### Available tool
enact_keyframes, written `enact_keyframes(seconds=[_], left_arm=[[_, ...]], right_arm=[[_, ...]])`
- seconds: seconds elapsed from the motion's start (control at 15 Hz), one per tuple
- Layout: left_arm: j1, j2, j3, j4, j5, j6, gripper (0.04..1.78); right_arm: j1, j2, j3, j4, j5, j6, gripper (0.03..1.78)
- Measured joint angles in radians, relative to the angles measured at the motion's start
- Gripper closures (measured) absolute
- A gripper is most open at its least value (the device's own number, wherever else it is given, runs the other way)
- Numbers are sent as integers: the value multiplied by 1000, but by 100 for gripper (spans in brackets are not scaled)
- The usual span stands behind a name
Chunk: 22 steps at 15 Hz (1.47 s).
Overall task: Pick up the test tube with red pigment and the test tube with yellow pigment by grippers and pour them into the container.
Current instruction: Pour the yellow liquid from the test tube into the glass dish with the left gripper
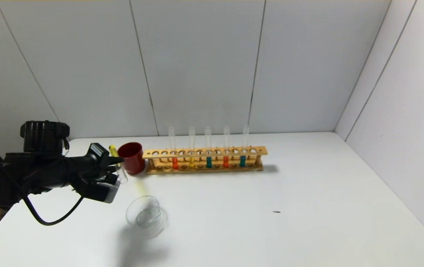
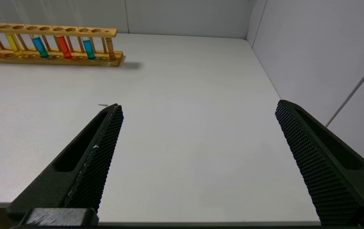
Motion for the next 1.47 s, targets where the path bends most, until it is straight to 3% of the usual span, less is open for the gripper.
enact_keyframes(seconds=[0.67, 1.47], left_arm=[[-3, -15, 4, -2, 0, 133, 152], [-36, -11, 5, -3, 40, 180, 152]], right_arm=[[0, 0, 0, 0, 0, 0, 6], [0, 0, 0, 0, 0, 0, 6]])
